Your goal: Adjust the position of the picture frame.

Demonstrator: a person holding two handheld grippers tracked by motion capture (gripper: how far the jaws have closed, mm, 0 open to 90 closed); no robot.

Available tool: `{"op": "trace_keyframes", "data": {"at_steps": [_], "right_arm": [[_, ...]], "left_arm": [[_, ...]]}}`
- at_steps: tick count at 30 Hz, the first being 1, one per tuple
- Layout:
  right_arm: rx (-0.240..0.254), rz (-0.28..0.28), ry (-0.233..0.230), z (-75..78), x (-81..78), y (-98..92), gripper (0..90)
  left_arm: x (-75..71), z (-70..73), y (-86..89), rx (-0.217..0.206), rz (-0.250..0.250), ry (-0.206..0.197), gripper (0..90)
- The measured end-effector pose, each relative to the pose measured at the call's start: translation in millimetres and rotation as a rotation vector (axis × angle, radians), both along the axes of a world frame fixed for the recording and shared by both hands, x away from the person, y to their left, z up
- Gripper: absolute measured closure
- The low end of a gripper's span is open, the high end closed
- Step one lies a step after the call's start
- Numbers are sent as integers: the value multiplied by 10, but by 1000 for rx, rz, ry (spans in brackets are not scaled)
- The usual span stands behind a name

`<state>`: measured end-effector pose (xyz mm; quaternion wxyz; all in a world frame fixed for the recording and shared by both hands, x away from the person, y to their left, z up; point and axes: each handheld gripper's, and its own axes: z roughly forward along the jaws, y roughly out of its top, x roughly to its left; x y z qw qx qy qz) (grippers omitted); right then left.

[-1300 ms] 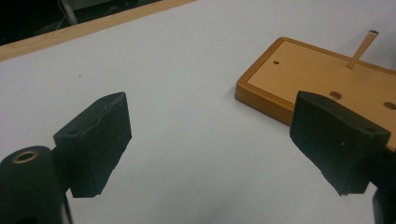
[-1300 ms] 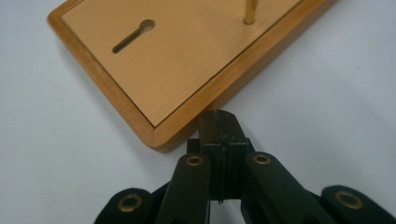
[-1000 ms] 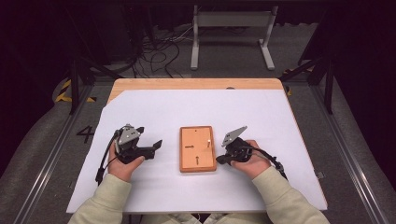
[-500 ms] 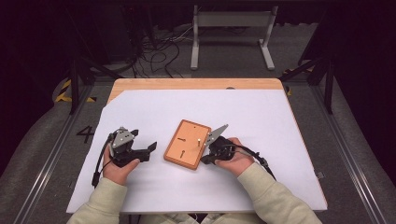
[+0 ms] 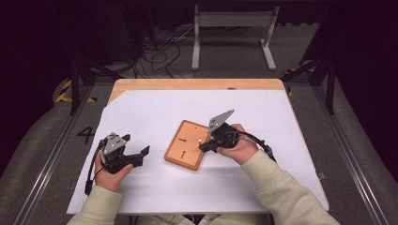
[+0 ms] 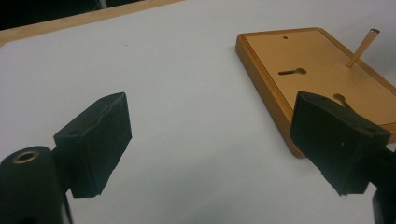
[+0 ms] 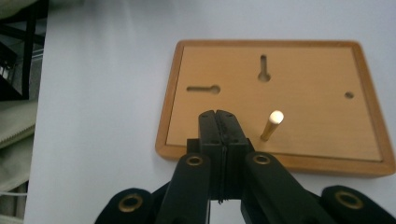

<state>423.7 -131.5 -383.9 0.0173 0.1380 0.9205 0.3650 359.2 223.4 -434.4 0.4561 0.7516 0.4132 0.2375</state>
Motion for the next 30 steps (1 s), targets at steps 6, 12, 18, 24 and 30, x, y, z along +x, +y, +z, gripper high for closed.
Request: {"op": "trace_keyframes", "data": {"at_steps": [6, 12, 18, 24, 30], "right_arm": [[22, -8, -17, 174, 148, 105, 900], [33, -10, -30, 240, 352, 256, 900], [8, -29, -36, 270, 606, 438, 900], [-13, -66, -25, 201, 849, 610, 900], [-61, -78, -5, 34, 1077, 823, 900]], "left_arm": [[-54, -9, 42, 5, 11, 1, 132], [-123, -24, 103, 7, 32, 6, 132], [-159, -26, 131, 4, 43, 6, 132], [-126, -30, 103, 3, 28, 7, 132], [-97, -38, 100, -5, 24, 10, 132]]}}
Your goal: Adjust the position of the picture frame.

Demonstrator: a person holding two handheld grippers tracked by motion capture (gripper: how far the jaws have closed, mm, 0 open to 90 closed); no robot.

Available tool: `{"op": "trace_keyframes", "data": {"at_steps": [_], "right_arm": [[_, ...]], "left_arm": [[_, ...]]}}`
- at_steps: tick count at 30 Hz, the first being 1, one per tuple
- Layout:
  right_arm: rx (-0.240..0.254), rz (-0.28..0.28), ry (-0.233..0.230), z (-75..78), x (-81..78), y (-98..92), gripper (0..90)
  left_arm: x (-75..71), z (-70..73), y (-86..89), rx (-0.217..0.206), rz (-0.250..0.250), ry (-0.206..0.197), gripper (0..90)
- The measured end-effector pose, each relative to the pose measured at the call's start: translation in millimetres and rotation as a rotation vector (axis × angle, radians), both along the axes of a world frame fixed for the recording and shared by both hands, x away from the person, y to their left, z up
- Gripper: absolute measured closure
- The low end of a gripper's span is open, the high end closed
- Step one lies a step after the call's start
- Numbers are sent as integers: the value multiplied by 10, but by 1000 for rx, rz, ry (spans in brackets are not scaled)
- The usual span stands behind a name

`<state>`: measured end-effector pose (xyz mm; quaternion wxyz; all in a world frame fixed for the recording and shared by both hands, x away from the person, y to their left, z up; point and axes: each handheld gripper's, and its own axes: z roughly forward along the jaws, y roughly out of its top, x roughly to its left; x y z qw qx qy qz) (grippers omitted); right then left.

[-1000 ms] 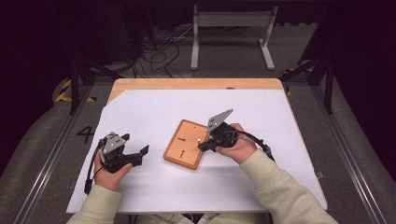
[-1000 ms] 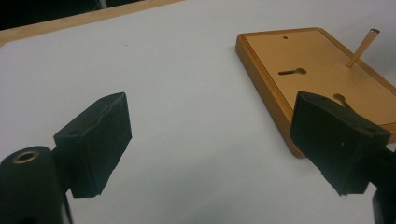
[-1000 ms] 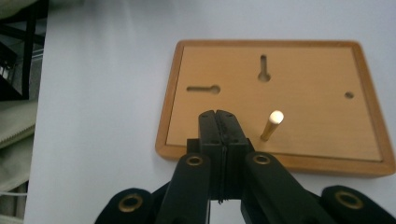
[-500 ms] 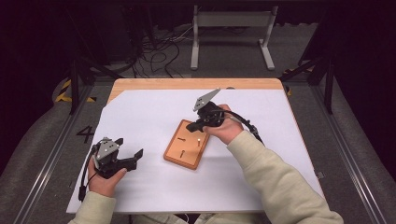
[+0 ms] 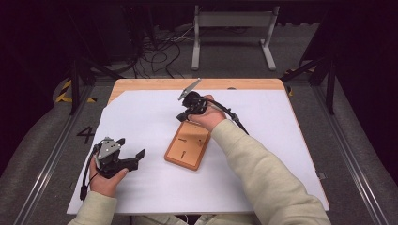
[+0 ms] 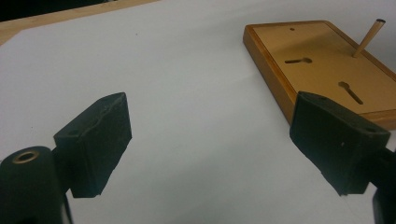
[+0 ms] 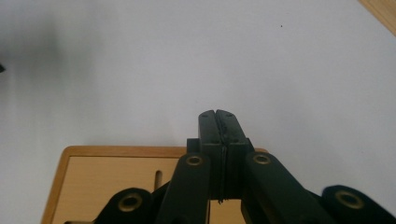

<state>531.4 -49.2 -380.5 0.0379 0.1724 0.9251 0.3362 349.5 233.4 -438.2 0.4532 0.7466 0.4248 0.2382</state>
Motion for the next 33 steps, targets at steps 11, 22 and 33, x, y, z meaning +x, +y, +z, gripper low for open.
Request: {"op": "trace_keyframes", "data": {"at_steps": [11, 22, 33], "right_arm": [[-60, -46, 25, -366, 259, 154, 898], [-140, -36, 11, -467, 301, 225, 900], [-212, -60, 26, -432, 279, 221, 900]], "left_arm": [[19, -3, -10, -7, -11, 3, 138], [9, -13, 16, -10, -3, 6, 137], [14, -8, 16, -13, -5, 3, 135]]}}
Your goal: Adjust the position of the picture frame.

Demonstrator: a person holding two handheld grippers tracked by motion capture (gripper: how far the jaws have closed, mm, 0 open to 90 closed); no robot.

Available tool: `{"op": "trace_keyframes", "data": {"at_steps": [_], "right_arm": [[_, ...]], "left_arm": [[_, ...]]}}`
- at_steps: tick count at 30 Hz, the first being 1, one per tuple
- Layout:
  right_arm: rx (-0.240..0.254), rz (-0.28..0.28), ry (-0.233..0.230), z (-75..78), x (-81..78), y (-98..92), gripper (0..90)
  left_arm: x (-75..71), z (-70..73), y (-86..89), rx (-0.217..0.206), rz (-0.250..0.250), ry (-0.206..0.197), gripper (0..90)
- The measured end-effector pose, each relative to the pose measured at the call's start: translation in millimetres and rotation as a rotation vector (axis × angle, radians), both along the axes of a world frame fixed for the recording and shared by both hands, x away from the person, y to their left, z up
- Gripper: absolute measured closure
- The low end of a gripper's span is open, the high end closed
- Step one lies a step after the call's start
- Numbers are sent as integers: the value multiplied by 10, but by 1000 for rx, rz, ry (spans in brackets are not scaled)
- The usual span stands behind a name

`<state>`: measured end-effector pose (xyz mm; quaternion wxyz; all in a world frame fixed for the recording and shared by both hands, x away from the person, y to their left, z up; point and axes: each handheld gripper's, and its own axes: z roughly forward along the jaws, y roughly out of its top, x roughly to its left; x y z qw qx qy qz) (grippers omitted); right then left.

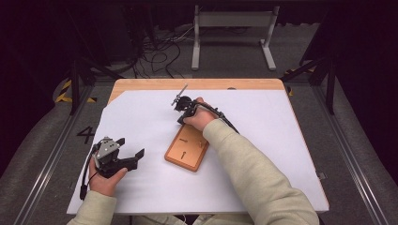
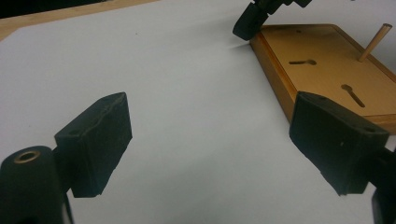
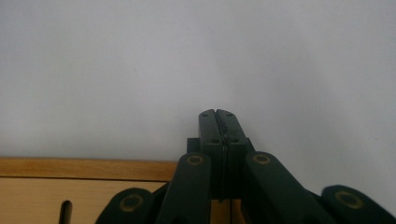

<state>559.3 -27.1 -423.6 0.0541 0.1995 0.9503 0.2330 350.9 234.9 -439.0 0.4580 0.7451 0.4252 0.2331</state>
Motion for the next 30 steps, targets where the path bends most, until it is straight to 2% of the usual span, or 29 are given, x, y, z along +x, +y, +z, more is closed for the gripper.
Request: {"op": "trace_keyframes", "data": {"at_steps": [5, 6, 10, 14, 16, 18, 21, 27, 30], "right_arm": [[-101, 3, 10, -27, -42, -133, 900], [-101, 3, 10, -27, -42, -133, 900], [-95, -21, 46, 9, -133, -372, 900], [-98, -25, 56, 29, -211, -534, 900], [-65, -48, 68, 37, -271, -675, 900], [-52, -45, 80, 39, -333, -768, 900], [-53, -40, 86, 42, -424, -843, 900], [-45, -24, 124, 67, -616, -932, 900], [-43, -19, 124, 67, -708, -961, 900]], "left_arm": [[13, 8, -13, 3, -7, -2, 135], [13, 8, -13, 3, -7, -2, 135], [31, 8, -41, 1, -10, -3, 135], [42, 14, -67, 6, -18, -3, 135], [52, 16, -85, 9, -23, -3, 135], [67, 17, -102, 9, -29, -3, 135], [82, 23, -131, 11, -36, -6, 135], [116, 33, -182, 4, -58, 2, 150], [125, 44, -223, 2, -80, 5, 170]]}}
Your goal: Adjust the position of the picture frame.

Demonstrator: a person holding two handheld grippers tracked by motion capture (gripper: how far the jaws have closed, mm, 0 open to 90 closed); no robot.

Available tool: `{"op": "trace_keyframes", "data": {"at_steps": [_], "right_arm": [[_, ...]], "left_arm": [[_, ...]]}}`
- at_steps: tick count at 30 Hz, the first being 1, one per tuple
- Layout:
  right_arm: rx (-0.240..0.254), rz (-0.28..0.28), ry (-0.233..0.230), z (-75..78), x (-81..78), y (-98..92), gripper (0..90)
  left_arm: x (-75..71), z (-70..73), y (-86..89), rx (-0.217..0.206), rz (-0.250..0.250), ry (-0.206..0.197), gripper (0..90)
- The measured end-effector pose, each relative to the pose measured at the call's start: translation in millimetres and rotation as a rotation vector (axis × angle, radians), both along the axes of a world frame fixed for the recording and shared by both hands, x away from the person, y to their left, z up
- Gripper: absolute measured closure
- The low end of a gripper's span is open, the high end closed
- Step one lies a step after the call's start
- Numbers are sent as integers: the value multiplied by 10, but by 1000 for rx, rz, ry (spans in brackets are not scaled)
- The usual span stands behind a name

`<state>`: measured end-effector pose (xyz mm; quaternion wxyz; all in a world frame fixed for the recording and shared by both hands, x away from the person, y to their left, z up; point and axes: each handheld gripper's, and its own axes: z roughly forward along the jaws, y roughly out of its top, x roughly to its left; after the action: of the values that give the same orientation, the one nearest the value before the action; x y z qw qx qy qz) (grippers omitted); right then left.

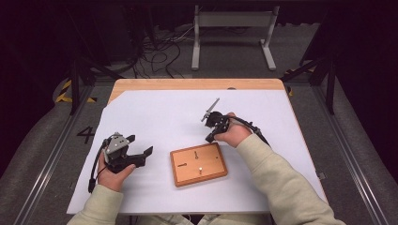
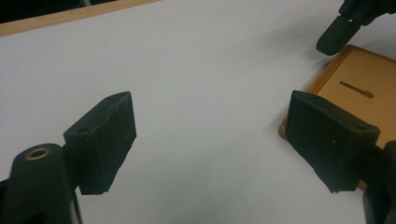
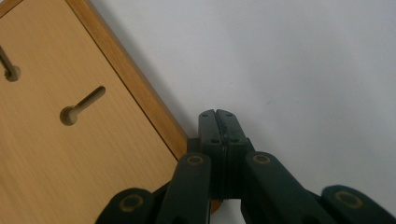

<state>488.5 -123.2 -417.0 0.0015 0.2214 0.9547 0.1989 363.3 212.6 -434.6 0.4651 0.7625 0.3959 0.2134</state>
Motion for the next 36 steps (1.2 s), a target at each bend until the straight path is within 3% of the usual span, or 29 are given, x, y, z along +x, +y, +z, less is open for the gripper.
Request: {"op": "trace_keyframes", "data": {"at_steps": [3, 6, 8, 11, 15, 19, 20, 22, 25, 31, 36], "right_arm": [[37, -15, -8, -13, -45, -40, 900], [108, -49, -88, 20, -107, -130, 900], [134, -57, -104, 40, -139, -170, 900], [214, -89, -149, 117, -261, -348, 900], [274, -94, -190, 216, -415, -505, 900], [293, -94, -197, 263, -496, -577, 900], [296, -100, -194, 269, -497, -587, 900], [291, -111, -186, 269, -506, -600, 900], [288, -114, -180, 247, -510, -614, 900], [303, -136, -180, 264, -509, -670, 900], [309, -142, -184, 277, -508, -722, 900]], "left_arm": [[-29, 6, -25, 16, -21, -4, 184], [-54, 24, -32, 11, -33, -1, 208], [-62, 31, -36, 10, -38, 1, 227], [-91, 41, -73, 16, -75, 9, 249], [-153, 68, -143, 16, -137, 30, 336], [-212, 80, -209, 25, -214, 41, 566], [-213, 72, -225, 24, -244, 46, 566], [-235, 74, -261, 15, -309, 75, 743], [-265, 98, -313, 19, -381, 91, 898], [-304, 101, -450, 50, -472, 113, 900], [-322, 79, -580, 83, -571, 159, 900]]}}
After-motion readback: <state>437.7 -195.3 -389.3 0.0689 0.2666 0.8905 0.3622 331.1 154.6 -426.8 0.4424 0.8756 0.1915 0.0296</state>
